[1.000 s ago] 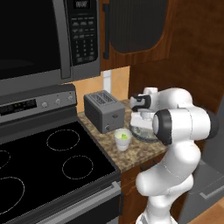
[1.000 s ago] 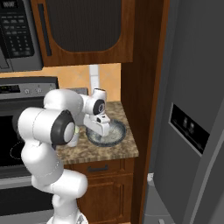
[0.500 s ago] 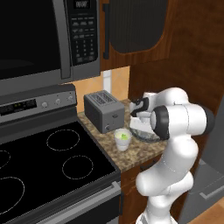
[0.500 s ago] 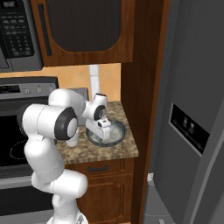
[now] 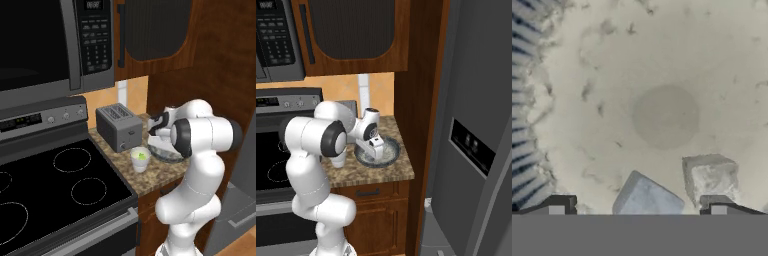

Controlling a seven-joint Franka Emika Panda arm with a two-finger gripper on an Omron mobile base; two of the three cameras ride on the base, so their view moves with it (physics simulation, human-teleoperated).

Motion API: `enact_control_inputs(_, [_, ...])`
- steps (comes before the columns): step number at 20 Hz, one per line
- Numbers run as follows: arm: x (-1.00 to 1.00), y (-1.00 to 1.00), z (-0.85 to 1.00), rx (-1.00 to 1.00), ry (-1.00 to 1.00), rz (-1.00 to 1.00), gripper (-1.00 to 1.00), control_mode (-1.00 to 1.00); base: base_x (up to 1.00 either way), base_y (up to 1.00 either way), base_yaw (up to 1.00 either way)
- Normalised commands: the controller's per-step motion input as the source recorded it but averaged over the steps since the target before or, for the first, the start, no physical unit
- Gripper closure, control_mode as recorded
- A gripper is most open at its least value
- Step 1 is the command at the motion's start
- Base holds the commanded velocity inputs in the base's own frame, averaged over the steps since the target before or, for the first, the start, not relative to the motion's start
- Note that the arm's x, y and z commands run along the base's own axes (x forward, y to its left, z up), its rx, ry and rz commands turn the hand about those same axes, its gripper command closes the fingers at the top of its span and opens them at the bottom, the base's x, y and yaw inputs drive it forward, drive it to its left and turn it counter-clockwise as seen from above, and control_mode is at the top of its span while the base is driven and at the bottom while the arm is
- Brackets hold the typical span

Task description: Grab a lemon wedge from the fridge and one ice cube from the ice bowl, and put them in the glass of lemonade.

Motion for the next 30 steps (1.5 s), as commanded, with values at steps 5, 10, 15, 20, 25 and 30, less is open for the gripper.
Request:
enact_control_inputs(5, [0.1, 0.0, -0.27, -0.01, -0.17, 0.0, -1.0, -1.0, 0.0, 0.0, 0.0])
enact_control_inputs(10, [0.0, -0.07, -0.36, 0.0, -0.14, 0.0, 1.0, -1.0, 0.0, 0.0, 0.0])
enact_control_inputs(15, [-0.09, -0.09, -0.23, 0.0, -0.01, -0.01, 1.0, -1.0, 0.0, 0.0, 0.0])
enact_control_inputs(20, [0.0, 0.0, 0.0, 0.0, 0.0, -0.01, 1.0, -1.0, 0.0, 0.0, 0.0])
enact_control_inputs(25, [-0.06, 0.0, 0.01, 0.0, 0.0, 0.0, 1.0, -1.0, 0.0, 0.0, 0.0])
enact_control_inputs(30, [-0.3, 0.0, 0.43, 0.0, -0.03, 0.0, 1.0, -1.0, 0.0, 0.0, 0.0])
